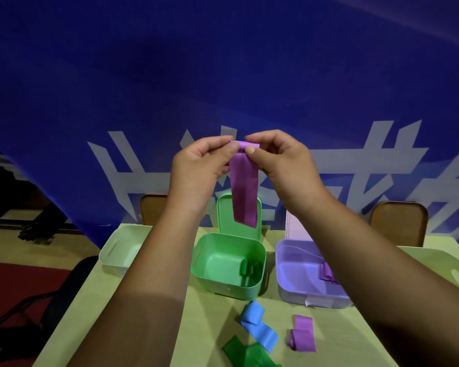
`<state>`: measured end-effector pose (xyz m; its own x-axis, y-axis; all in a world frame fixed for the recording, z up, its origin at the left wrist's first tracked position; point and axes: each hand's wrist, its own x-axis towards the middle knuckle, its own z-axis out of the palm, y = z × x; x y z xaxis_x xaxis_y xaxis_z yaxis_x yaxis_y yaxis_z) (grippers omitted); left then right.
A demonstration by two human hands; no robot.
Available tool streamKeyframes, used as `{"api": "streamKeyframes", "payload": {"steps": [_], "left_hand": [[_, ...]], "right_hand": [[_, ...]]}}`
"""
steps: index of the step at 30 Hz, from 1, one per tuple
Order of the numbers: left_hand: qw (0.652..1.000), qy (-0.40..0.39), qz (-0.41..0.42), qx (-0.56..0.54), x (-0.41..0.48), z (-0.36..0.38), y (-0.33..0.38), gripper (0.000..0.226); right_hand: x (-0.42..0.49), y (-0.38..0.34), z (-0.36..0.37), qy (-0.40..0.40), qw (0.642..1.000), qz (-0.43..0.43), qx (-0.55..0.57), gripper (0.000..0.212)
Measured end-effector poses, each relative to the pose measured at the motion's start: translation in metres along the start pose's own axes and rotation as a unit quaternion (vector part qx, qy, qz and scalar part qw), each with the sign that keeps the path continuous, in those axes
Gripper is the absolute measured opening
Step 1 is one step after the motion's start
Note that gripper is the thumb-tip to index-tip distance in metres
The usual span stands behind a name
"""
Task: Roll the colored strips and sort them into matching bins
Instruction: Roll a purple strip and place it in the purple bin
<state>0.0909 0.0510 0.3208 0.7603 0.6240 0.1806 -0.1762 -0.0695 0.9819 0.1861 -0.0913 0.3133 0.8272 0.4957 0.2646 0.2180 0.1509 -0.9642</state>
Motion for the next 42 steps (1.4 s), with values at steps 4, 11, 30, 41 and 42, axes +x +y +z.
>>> {"api": "streamKeyframes", "payload": {"steps": [4,11,30,41,42], "left_hand": [[1.0,0.011,0.003,0.013,0.003,0.0,-0.003,0.019],[1.0,0.007,0.003,-0.025,0.003,-0.001,-0.002,0.02],[0.999,0.007,-0.008,-0.053,0.004,-0.002,-0.001,0.02],[1.0,0.016,0.003,-0.016,0.001,-0.005,0.0,0.021],[1.0,0.013,0.007,-0.01,0.001,-0.006,-0.001,0.022]], "right_hand": [[-0.002,-0.003,0.002,-0.003,1.0,0.0,-0.003,0.017],[-0.003,0.001,0.007,-0.005,1.0,0.02,0.015,0.016],[-0.001,-0.003,0.005,-0.034,0.999,-0.01,-0.034,0.023],[0.006,0.003,0.004,-0.056,0.998,0.026,0.014,0.028],[0.007,0.004,0.004,-0.057,0.998,0.026,0.001,0.028]]}}
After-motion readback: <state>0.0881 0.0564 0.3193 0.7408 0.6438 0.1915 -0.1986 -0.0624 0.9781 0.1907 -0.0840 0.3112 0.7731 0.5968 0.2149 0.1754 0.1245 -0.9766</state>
